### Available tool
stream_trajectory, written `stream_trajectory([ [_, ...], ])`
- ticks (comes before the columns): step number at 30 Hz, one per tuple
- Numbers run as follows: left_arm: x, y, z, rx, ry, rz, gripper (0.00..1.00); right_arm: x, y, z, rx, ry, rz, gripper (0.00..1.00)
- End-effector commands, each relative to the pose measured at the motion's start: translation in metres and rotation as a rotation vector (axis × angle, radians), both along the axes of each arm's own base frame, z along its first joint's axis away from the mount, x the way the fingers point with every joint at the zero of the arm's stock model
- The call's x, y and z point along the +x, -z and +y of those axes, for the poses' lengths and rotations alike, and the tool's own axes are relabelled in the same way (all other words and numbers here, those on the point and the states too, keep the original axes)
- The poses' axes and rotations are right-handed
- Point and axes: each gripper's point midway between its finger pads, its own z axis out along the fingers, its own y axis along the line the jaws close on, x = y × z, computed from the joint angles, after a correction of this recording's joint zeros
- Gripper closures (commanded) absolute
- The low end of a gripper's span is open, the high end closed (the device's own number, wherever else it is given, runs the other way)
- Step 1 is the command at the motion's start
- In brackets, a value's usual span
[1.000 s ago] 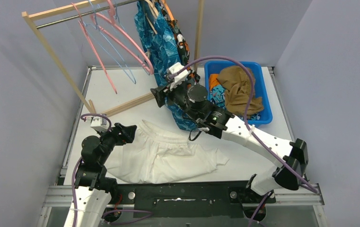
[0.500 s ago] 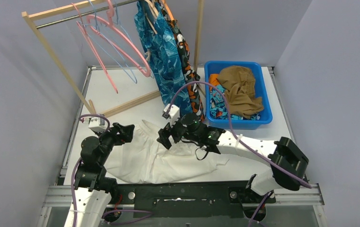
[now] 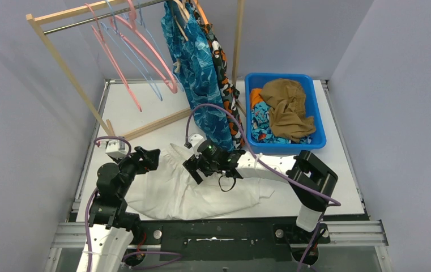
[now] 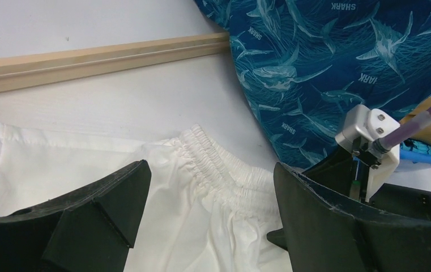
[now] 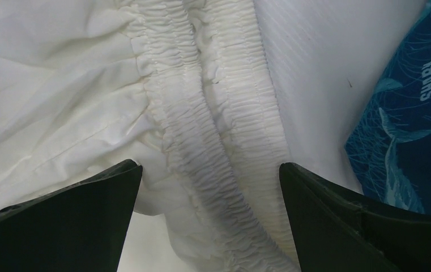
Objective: Remove the shorts from the hanger
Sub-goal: Place the hanger on the clothes rod, then pick up the shorts at the center of the board.
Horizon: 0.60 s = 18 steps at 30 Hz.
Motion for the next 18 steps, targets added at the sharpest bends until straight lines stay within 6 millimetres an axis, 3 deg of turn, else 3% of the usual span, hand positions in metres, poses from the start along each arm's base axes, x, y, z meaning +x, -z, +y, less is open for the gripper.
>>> stream_trajectory([
  [1, 0.003, -0.030, 0.003, 0.005, -0.009, -0.078, 0.20, 0.008, -0.002, 0.005, -0.002, 0.014, -0.001, 0.02],
  [5, 0.003, -0.029, 0.002, 0.004, -0.007, -0.075, 0.20, -0.020, 0.031, 0.017, 0.006, -0.135, 0.128, 0.02],
  [7, 0.003, -0.029, 0.001, 0.003, -0.003, -0.075, 0.20, -0.032, 0.045, 0.019, -0.007, -0.167, 0.156, 0.10],
  [9, 0.003, -0.029, 0.001, 0.002, 0.000, -0.076, 0.20, -0.036, 0.048, 0.016, 0.005, -0.162, 0.142, 0.28],
  [11, 0.003, -0.029, 0.001, 0.002, 0.001, -0.076, 0.20, -0.032, 0.038, 0.011, 0.039, -0.129, 0.096, 0.45],
  [13, 0.003, -0.029, 0.000, 0.001, 0.005, -0.076, 0.20, -0.023, 0.019, 0.004, 0.064, -0.097, 0.020, 0.54],
  [17, 0.003, -0.029, -0.001, 0.001, 0.010, -0.076, 0.20, -0.008, -0.027, -0.019, 0.061, -0.071, -0.152, 0.97],
  [18, 0.003, -0.029, -0.001, 0.000, 0.009, -0.077, 0.20, -0.003, -0.045, -0.028, 0.066, -0.049, -0.206, 1.00],
])
